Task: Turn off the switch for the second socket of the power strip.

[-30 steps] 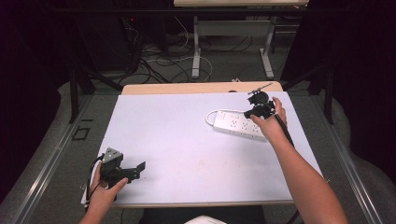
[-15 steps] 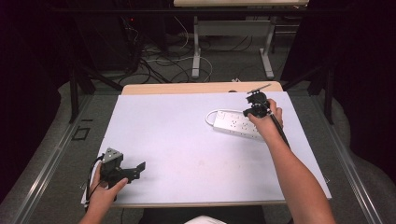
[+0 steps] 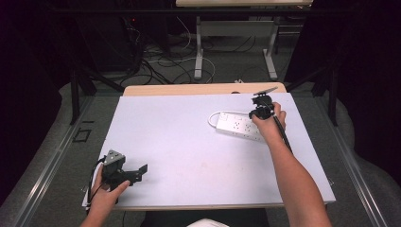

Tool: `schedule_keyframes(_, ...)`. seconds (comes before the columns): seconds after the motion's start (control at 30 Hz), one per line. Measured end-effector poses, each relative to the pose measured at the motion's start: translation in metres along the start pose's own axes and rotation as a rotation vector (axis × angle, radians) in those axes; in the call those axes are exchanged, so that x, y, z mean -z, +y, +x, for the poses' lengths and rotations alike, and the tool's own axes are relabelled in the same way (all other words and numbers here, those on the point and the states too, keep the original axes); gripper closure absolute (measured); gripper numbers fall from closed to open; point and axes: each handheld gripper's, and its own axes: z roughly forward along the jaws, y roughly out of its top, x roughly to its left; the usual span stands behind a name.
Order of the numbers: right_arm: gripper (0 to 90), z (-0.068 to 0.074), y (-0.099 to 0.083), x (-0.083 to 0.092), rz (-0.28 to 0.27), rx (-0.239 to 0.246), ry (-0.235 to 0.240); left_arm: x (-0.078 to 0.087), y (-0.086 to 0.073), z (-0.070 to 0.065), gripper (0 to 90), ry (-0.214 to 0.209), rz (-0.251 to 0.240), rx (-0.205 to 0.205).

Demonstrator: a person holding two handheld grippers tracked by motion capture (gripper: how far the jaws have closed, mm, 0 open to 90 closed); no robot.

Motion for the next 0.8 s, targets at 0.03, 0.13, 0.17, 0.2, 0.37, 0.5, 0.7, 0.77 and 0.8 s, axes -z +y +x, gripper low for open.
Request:
schedule_keyframes(0.03,76.0,0.0,0.0,-0.001,0.001,-0.005,-0.001,0.0,0.0,0.0,0.7,0.0,-0.001,0.001)
schedule_keyframes(0.13,78.7,-0.001,0.0,-0.004,0.011,-0.031,0.002,0.0,0.0,0.0,0.7,0.001,0.001,0.002)
schedule_keyframes(0.17,79.5,-0.001,0.0,-0.004,0.011,-0.034,-0.001,0.0,0.0,0.0,0.7,0.0,0.0,0.002)
schedule_keyframes(0.2,79.5,-0.001,0.0,-0.004,0.011,-0.034,-0.001,-0.001,0.0,0.0,0.7,0.001,0.0,0.003)
schedule_keyframes(0.37,81.7,-0.002,-0.001,-0.008,0.016,-0.047,-0.006,0.0,0.0,0.001,0.7,-0.004,0.011,0.003)
schedule_keyframes(0.5,84.2,-0.003,-0.001,-0.011,0.021,-0.066,-0.012,0.0,0.0,0.001,0.7,-0.004,0.013,0.004)
schedule_keyframes(0.7,85.6,-0.003,-0.001,-0.015,0.029,-0.081,-0.014,0.0,0.0,0.001,0.7,-0.004,0.013,0.001)
schedule_keyframes(0.77,85.8,-0.004,-0.001,-0.015,0.035,-0.083,-0.01,0.0,0.0,0.001,0.7,-0.004,0.015,0.002)
schedule_keyframes(0.8,86.4,-0.004,-0.001,-0.016,0.033,-0.09,-0.01,0.0,0.0,0.001,0.7,-0.004,0.014,0.0)
